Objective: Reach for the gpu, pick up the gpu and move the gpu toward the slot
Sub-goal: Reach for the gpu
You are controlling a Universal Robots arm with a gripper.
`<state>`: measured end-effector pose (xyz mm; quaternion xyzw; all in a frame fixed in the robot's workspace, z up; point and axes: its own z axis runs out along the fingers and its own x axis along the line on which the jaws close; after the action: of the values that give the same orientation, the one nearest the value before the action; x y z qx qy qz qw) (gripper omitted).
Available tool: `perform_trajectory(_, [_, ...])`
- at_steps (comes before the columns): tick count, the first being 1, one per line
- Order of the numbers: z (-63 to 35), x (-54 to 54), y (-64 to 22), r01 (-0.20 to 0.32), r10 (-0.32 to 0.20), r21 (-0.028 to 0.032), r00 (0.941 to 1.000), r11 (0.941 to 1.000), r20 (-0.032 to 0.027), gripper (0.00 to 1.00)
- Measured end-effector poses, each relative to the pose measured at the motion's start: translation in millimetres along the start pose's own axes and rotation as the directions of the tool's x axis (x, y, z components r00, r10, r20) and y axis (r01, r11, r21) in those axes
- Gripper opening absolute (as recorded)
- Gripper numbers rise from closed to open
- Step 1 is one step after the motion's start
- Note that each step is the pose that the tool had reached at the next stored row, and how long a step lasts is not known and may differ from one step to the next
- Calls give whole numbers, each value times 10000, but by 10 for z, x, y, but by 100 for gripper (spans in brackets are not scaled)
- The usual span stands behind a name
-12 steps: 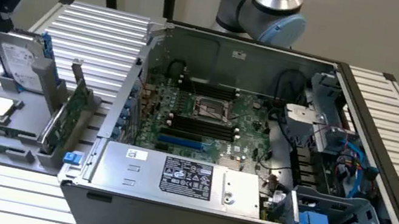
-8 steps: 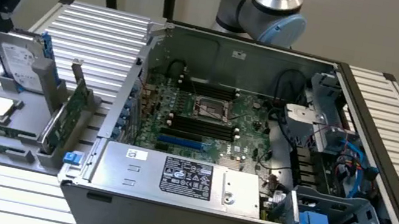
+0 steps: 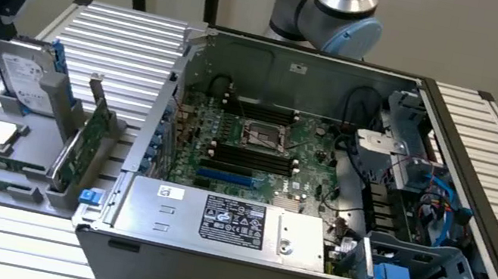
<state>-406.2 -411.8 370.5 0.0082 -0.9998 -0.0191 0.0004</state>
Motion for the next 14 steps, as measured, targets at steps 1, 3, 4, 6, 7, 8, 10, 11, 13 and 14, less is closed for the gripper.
perform_trajectory(1, [0, 0, 0, 0, 0, 0, 10000, 10000, 0, 11])
perform_trajectory(3, [-1, -12, -3, 0, 0, 1, 10000, 10000, -2, 11])
perform_trajectory(4, [1, -34, -6, -1, 1, 0, 10000, 10000, 1, 11])
perform_trajectory(6, [1, -122, -27, 0, 0, 0, 10000, 10000, -1, 11])
perform_trajectory(7, [3, -169, -39, 0, 0, -1, 10000, 10000, 1, 11])
perform_trajectory(8, [6, -210, -52, -1, 1, 0, 10000, 10000, 0, 11])
perform_trajectory(10, [17, -284, -79, 0, 0, 3, 10000, 10000, 0, 11])
perform_trajectory(11, [24, -316, -90, 0, 0, 7, 10000, 10000, 1, 11])
perform_trajectory(13, [46, -371, -110, 0, 0, 23, 10000, 10000, 19, 11])
perform_trajectory(14, [57, -397, -119, 0, 0, 34, 10000, 10000, 29, 11])
